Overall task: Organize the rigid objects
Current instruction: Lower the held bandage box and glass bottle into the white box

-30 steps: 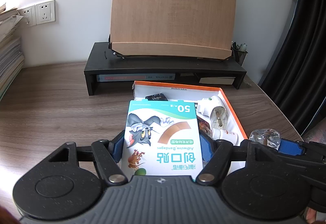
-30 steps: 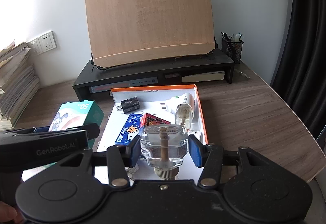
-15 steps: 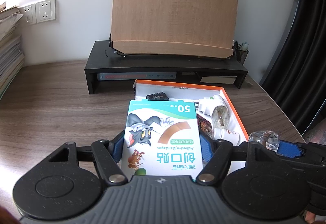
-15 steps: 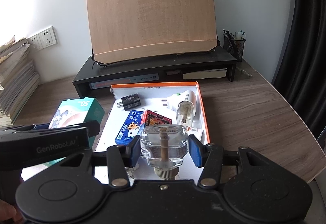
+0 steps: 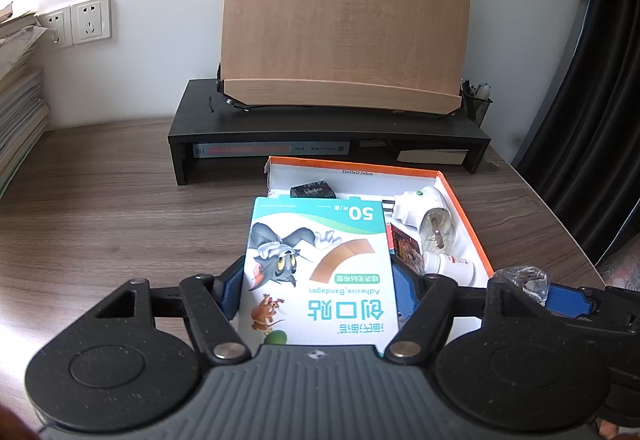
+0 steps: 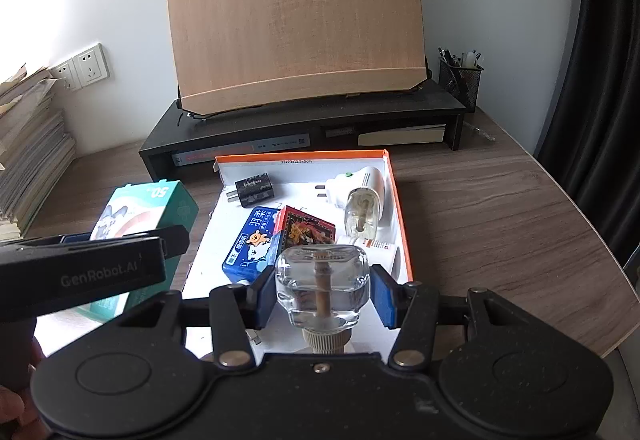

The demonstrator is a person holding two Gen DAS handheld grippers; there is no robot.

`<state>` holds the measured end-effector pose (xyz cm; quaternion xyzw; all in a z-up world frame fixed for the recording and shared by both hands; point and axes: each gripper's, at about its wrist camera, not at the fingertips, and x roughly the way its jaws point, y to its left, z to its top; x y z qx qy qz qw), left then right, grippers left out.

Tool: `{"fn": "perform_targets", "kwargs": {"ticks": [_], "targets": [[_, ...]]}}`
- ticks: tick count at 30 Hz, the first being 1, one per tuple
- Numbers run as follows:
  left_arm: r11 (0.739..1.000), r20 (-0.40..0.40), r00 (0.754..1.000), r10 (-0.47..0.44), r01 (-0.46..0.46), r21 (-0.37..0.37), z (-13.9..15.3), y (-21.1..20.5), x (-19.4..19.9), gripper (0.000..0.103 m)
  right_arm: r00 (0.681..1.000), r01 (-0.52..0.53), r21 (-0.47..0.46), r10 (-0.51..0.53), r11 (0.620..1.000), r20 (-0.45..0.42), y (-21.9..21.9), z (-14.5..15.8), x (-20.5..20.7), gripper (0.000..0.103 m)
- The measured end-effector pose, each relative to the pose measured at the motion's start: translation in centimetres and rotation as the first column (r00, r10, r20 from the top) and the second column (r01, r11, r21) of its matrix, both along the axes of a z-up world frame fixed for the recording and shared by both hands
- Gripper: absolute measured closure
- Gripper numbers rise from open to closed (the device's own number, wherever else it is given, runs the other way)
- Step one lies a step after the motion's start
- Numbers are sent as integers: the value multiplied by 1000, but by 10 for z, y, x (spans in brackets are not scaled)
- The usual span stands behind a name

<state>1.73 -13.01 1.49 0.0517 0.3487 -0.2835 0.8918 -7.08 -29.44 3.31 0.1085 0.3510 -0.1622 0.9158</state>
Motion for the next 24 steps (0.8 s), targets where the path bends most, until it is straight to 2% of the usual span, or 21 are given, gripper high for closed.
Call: {"fn": "perform_targets", "kwargs": {"ticks": [24], "targets": [[1000,-11,1000,-6,6,9,-4,-6,20,31,997,-14,23,15,1000,-77,-7,-17,19,43]]}}
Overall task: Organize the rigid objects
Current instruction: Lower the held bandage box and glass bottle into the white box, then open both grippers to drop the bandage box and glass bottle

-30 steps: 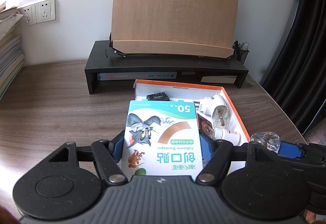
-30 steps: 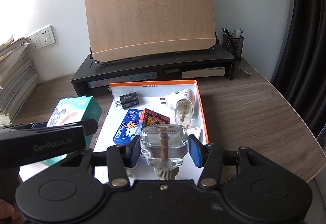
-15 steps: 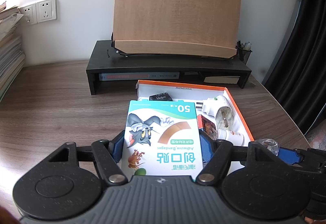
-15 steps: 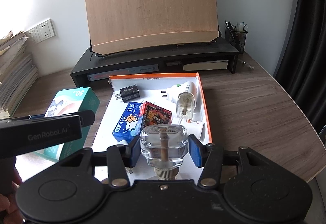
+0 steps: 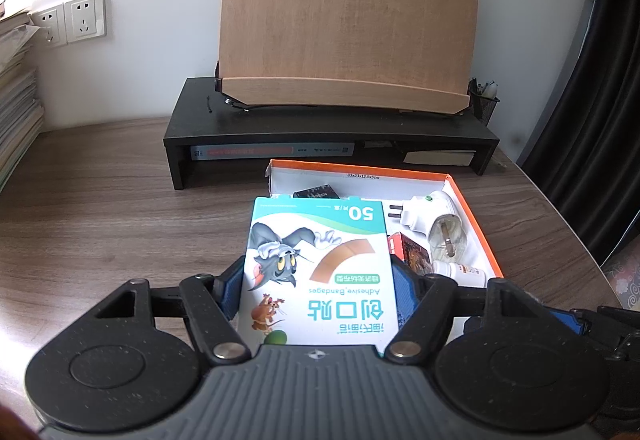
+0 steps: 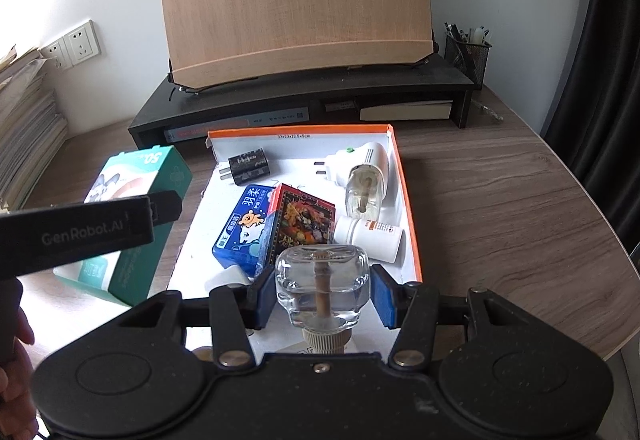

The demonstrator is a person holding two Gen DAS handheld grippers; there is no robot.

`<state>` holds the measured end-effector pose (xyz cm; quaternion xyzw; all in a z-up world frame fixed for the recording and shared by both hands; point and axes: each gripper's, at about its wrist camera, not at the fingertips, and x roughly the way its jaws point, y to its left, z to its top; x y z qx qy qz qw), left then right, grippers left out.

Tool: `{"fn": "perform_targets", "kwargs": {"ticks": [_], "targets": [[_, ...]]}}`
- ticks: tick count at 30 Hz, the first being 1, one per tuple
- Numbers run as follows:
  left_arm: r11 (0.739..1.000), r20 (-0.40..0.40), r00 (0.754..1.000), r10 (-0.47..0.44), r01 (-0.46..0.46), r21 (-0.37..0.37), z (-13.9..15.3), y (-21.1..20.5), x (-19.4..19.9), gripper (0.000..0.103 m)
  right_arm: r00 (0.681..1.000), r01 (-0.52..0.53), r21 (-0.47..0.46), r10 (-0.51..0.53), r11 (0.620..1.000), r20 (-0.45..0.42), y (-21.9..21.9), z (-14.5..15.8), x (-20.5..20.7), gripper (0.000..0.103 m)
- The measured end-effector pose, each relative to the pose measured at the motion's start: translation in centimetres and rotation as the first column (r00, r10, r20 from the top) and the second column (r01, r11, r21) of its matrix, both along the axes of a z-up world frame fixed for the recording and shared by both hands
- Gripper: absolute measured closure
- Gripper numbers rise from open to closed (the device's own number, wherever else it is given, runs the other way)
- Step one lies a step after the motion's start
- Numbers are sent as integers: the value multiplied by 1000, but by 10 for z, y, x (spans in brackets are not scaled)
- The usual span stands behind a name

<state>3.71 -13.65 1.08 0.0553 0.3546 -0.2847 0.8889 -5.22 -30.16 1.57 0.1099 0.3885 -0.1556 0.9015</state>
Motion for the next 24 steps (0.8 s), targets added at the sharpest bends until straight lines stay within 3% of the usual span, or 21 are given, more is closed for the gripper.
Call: {"fn": "perform_targets", "kwargs": {"ticks": [2,4,12,19,24], "targets": [[1000,-1,1000,-2,2,1,-1,-2,3,31,1000,-15,6,15,1000,-6,0,-2,3,42],[1000,1,1000,-5,5,4,-1,-5,7,31,1000,-14,-7,14,1000,2,2,-2,5,33],[999,-6,999,-40,40,11,-5,-33,37,31,997,25,-15,-24,1000,68,-8,9,1,33],[992,-48,991,-122,123,17,-14,-71,64,32,994,66,-3,-66,998,82,-16,12,-11,33],[988,-87,984,-154,152,-23,-15,-81,75,26,992,90,-6,-89,996,93,-17,15,-19,33]]}}
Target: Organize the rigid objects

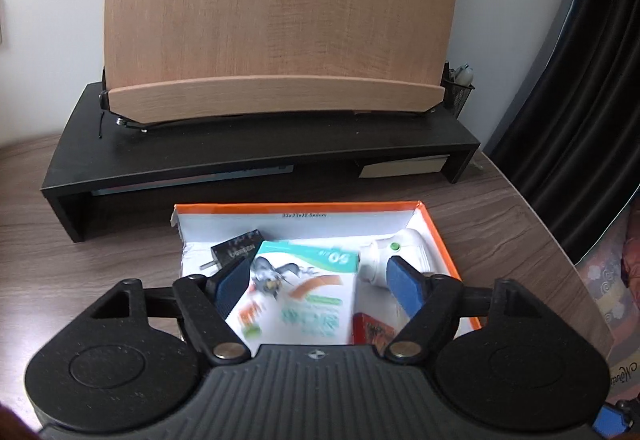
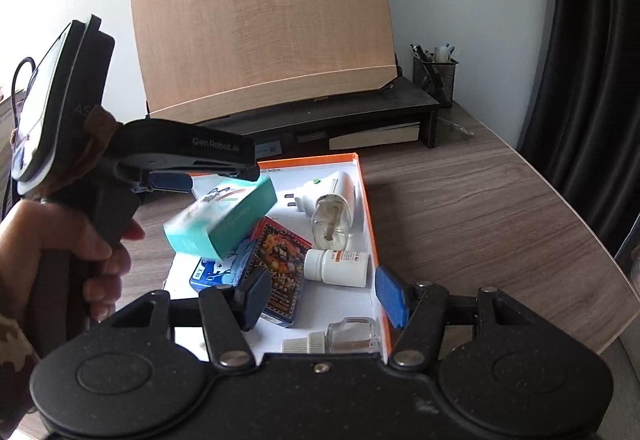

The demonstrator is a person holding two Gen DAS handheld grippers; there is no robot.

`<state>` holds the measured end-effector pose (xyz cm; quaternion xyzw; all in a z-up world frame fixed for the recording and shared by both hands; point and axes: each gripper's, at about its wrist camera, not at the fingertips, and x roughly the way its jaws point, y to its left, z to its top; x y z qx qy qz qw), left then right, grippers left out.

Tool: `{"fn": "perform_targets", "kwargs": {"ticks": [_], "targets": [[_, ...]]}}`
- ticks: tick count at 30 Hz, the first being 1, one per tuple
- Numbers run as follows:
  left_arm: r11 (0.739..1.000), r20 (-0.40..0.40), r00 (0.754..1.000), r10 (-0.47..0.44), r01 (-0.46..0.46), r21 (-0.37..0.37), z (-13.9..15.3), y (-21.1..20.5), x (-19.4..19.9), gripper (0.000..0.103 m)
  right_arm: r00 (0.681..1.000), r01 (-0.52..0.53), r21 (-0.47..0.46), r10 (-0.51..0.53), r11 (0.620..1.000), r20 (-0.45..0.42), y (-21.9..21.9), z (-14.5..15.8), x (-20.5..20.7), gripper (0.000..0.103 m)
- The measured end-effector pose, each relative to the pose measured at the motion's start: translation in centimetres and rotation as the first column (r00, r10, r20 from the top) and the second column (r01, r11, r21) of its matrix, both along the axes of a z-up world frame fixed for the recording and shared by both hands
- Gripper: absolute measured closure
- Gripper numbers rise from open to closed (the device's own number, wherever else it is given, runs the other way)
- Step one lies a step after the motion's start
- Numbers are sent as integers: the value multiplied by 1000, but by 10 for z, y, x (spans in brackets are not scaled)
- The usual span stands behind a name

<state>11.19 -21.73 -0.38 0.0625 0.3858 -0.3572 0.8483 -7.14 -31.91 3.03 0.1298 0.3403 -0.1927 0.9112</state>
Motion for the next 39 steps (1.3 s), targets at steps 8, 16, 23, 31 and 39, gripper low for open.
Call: {"fn": "perform_targets", "kwargs": {"ticks": [8,16,23,31,39], "targets": [[999,12,999,50,-50,-1,11,28,-14,20,1000,13,-10,-13,1000,23,2,7,-11,33],[993,34,992,118,-119,22,28,68,-63,3,1000,-25,-25,25,999,19,15,11,-29,30],[986,22,987,159,-160,46,28,93,-119,0,999,-52,-24,52,998,-9,27,10,-58,25],[979,3,984,180,-179,101,15,106,-163,0,997,-65,-13,65,998,-44,29,4,-89,23],[975,2,982,187,-185,120,6,111,-184,0,996,-70,-5,69,998,-63,33,0,-102,23]]}}
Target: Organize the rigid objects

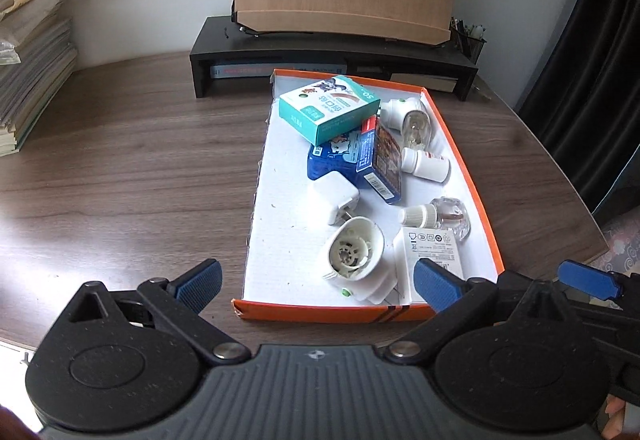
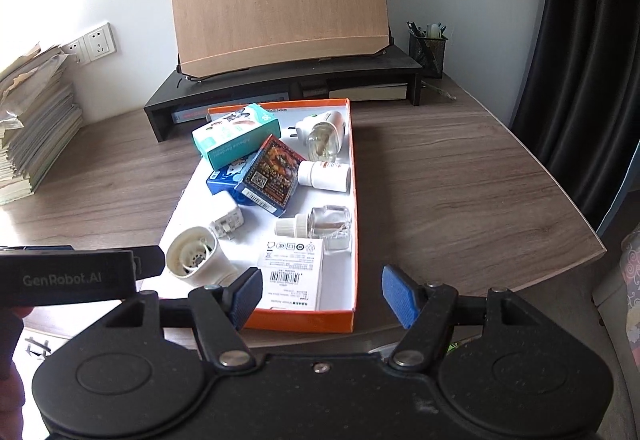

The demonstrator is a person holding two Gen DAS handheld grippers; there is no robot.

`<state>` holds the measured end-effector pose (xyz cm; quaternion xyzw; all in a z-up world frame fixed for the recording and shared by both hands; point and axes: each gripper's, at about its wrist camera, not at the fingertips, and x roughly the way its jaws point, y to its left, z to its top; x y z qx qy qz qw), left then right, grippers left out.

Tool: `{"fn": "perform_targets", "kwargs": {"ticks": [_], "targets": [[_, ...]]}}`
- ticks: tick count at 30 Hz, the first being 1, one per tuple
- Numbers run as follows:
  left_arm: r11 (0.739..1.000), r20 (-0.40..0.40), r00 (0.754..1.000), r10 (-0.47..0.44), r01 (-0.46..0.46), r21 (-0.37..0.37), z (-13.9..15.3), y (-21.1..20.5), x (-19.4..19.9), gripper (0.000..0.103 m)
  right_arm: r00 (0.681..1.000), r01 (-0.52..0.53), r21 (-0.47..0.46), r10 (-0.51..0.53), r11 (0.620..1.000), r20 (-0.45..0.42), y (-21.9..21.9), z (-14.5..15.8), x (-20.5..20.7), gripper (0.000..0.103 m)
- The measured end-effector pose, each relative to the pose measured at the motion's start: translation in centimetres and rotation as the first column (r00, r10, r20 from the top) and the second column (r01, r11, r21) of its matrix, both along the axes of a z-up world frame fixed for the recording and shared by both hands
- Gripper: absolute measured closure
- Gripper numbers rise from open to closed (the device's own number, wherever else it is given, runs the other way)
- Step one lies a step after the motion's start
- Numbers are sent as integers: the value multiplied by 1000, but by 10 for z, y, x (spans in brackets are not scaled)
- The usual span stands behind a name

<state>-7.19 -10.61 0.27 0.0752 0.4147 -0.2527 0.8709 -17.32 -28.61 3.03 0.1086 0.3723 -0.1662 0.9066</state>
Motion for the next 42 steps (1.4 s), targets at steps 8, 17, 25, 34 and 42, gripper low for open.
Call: {"fn": "perform_targets", "kwargs": {"ticks": [8,17,25,34,42], "targets": [[1000,5,1000,11,-11,14,-2,4,-8,0,1000,0,-4,0,1000,-12,3,-1,-4,23],[1000,4,1000,19,-20,22,-3,5,-8,0,1000,-3,0,3,1000,-16,5,-1,-5,23],[1000,-7,1000,17,-17,26,-5,4,-7,0,1000,-3,2,3,1000,-24,6,-3,-4,23],[999,-19,1000,22,-21,26,-7,4,-3,0,1000,-7,3,7,1000,-28,7,-4,0,23],[999,-26,999,26,-25,32,-8,3,0,0,999,-7,7,7,1000,-32,6,-6,3,23]]}}
